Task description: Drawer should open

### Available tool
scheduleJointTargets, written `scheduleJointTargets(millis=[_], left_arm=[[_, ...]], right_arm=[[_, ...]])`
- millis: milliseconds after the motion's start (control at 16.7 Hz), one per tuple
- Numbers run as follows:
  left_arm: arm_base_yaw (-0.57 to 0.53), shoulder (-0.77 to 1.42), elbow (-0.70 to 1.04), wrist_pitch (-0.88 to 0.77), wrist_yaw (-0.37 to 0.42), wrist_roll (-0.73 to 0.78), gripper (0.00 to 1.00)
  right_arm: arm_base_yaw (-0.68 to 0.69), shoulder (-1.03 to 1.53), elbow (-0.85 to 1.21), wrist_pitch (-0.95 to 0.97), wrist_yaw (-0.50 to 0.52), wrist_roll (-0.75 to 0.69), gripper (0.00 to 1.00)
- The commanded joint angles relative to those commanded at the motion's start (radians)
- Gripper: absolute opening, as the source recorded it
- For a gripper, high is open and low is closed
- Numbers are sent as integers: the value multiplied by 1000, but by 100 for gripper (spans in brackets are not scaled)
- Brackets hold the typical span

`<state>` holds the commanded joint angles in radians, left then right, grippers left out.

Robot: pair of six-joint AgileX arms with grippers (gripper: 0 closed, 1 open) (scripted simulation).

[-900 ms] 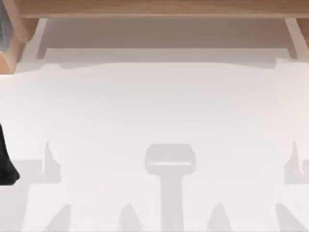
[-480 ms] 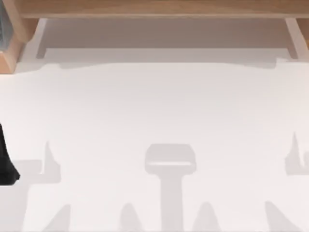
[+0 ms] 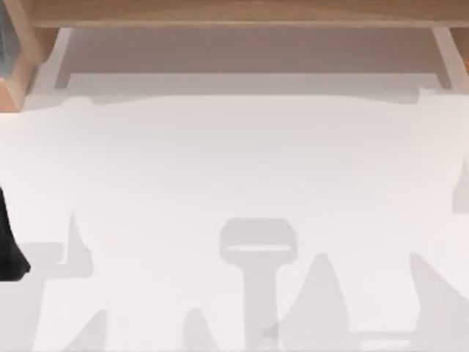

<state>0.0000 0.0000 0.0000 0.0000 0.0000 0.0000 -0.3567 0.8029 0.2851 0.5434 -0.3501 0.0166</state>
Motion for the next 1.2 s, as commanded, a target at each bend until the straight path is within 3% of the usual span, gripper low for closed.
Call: scheduleJointTargets(millis=[480,900,1200], left_arm=[[0,0,0,0,0,0,100],[0,0,0,0,0,0,100],[0,0,0,0,0,0,100]], right_arm=[[-190,454,150,287,-185,1,100],[-193,477,158,301,-190,-11,100],[-190,642,268,374,-181,-223,100]])
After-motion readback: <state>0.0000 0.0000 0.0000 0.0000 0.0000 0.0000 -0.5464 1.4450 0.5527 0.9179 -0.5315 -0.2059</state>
